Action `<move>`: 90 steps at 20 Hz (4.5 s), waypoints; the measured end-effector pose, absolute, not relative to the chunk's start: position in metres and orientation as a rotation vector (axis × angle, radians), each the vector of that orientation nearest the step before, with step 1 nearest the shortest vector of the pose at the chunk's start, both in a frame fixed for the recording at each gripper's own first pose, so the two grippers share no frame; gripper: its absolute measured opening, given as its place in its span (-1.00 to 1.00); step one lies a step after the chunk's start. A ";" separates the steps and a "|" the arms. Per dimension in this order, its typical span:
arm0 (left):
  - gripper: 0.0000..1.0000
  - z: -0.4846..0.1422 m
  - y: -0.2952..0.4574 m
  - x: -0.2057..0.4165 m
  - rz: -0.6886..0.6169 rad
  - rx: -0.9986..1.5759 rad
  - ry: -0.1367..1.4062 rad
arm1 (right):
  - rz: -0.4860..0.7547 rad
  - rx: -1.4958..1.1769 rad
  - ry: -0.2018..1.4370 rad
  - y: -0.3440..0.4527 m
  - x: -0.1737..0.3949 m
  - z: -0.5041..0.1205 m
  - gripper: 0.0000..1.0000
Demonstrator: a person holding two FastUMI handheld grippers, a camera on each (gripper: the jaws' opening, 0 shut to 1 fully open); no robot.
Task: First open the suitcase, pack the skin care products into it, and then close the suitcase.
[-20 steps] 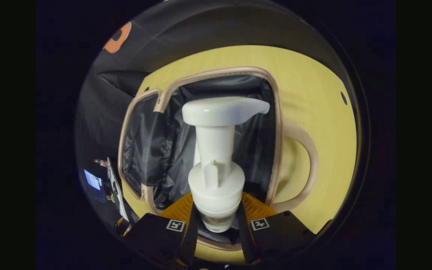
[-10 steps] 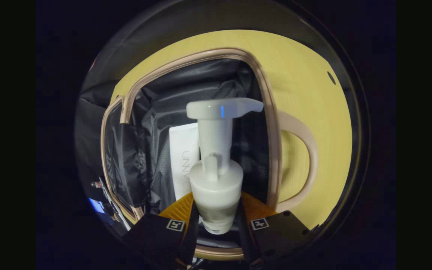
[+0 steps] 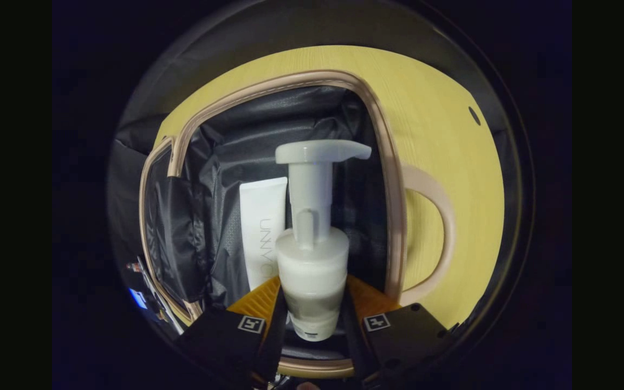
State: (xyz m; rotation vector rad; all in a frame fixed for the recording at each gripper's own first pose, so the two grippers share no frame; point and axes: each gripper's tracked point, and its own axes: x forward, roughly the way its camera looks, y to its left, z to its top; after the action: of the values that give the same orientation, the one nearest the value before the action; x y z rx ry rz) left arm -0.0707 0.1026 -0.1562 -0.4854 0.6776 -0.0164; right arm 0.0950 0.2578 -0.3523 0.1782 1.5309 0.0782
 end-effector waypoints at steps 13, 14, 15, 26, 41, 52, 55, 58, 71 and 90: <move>0.95 -0.144 0.159 -0.072 -0.016 -0.436 0.564 | 0.111 0.120 1.372 0.247 0.089 -0.293 0.41; 0.95 -0.148 0.174 -0.070 -0.013 -0.450 0.540 | 0.139 0.133 1.339 0.247 0.084 -0.276 0.41; 0.95 -0.149 0.189 -0.068 -0.017 -0.474 0.497 | 0.187 0.137 1.294 0.251 0.079 -0.256 0.42; 0.92 -0.224 0.338 0.013 0.001 -1.020 0.233 | 0.415 -0.107 0.767 0.190 0.044 -0.098 0.44; 0.72 -0.305 0.354 0.115 0.022 -1.328 0.389 | 0.410 -0.178 0.648 0.174 0.010 -0.072 0.36; -0.80 -0.306 0.348 0.134 0.117 -1.187 0.508 | 0.270 -0.113 0.586 0.133 0.016 -0.061 0.36; -0.86 -0.264 0.349 0.135 0.133 -1.100 0.457 | 0.184 -0.086 0.520 0.111 0.018 -0.050 0.41; -0.88 -0.210 0.340 0.136 0.142 -0.974 0.392 | 0.120 -0.083 0.449 0.082 0.019 -0.034 0.42; -0.91 -0.024 0.103 0.116 0.046 -0.250 0.217 | -0.044 0.004 0.305 -0.058 -0.011 -0.001 0.41; -0.90 -0.172 -0.141 0.130 -0.104 0.011 0.464 | -0.224 -0.107 0.363 -0.187 -0.058 -0.034 0.41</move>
State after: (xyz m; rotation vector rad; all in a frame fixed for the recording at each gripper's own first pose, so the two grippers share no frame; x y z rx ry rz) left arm 0.1296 -0.1406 -0.1725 0.0115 0.4644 -0.1040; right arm -0.0577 -0.1873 -0.0344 -0.1067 0.3630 -0.2242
